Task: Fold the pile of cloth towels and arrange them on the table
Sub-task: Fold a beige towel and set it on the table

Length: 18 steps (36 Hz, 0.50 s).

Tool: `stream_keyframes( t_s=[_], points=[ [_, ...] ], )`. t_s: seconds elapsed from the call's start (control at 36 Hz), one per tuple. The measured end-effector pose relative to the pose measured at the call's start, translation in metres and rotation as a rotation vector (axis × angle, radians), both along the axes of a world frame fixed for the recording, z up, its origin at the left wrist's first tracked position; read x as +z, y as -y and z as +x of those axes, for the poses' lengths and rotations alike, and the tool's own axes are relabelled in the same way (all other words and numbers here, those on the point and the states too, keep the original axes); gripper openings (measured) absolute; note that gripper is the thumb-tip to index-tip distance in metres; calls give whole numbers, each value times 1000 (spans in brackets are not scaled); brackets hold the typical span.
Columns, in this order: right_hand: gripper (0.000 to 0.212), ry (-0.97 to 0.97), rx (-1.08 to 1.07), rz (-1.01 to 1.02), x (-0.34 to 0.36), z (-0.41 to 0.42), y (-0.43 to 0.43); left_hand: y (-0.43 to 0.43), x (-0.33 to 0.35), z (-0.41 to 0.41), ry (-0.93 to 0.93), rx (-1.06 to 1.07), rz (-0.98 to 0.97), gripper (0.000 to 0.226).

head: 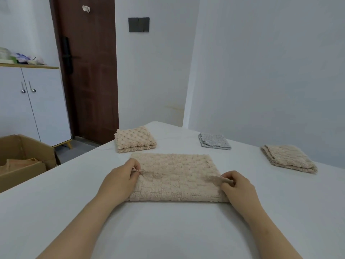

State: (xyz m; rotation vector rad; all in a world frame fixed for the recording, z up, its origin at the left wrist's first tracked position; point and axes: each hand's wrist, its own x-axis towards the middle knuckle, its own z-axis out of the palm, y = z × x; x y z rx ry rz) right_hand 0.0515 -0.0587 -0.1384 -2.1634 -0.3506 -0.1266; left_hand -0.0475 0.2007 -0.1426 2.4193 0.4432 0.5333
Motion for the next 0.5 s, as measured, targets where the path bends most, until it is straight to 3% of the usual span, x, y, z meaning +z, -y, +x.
stream_keyframes(
  t_s=[0.11, 0.28, 0.39, 0.5],
  points=[
    [22, 10, 13, -55, 4, 3, 3, -5, 5, -1, -89, 11, 66, 19],
    [21, -146, 93, -42, 12, 4, 10, -11, 11, -8, -161, -39, 18, 14],
    [20, -102, 93, 23, 16, 3, 11, -8, 17, -9, 19, 0, -229, 6],
    [28, -23, 35, 76, 15, 3, 4, -4, 22, -7, 163, 73, -664, 8]
  ],
)
